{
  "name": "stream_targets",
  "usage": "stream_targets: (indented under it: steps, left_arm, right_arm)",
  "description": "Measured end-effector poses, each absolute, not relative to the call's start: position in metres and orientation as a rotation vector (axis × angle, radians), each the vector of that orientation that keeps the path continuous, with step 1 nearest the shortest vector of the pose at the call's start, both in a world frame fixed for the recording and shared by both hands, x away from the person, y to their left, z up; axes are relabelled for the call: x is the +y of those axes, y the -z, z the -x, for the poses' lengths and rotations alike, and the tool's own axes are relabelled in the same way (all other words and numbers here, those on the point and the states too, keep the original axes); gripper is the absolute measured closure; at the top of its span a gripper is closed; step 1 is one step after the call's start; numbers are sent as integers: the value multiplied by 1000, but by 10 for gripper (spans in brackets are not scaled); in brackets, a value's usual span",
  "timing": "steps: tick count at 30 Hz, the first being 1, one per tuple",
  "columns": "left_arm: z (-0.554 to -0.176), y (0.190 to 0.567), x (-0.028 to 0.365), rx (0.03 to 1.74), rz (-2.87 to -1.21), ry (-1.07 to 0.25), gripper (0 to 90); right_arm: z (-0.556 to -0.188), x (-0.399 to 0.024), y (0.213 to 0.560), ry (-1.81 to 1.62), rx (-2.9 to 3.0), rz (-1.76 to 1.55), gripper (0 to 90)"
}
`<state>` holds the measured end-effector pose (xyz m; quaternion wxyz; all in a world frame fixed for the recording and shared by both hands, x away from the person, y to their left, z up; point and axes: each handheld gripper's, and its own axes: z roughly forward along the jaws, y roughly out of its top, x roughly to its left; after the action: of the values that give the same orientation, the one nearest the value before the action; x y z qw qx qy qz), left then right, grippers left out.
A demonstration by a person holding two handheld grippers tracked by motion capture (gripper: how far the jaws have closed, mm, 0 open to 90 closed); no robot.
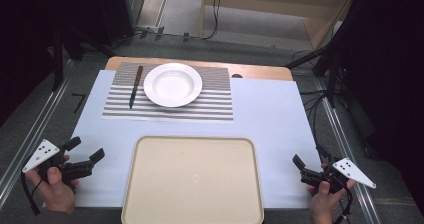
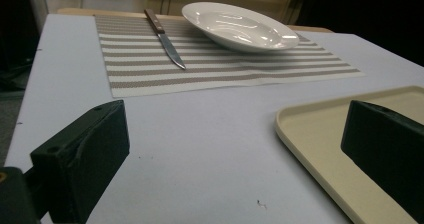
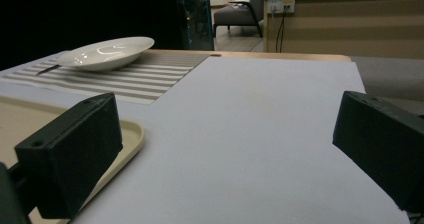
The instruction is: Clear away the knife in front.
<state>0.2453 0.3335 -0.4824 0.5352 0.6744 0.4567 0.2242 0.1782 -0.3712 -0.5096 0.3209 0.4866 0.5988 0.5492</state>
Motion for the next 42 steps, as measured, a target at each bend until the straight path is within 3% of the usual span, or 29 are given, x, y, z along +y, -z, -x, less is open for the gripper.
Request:
stream_targets:
  steps: [17,42]
  left_arm:
    - [-260,452,315,1074,-1635,-539,0]
    - [-326,422,301,1051,-1705,-516,0]
  right_arm:
    - [-179,-369,510,-1435,1592,-1274,0]
    - [-180,-369,511,-1440,1617,-1266,0]
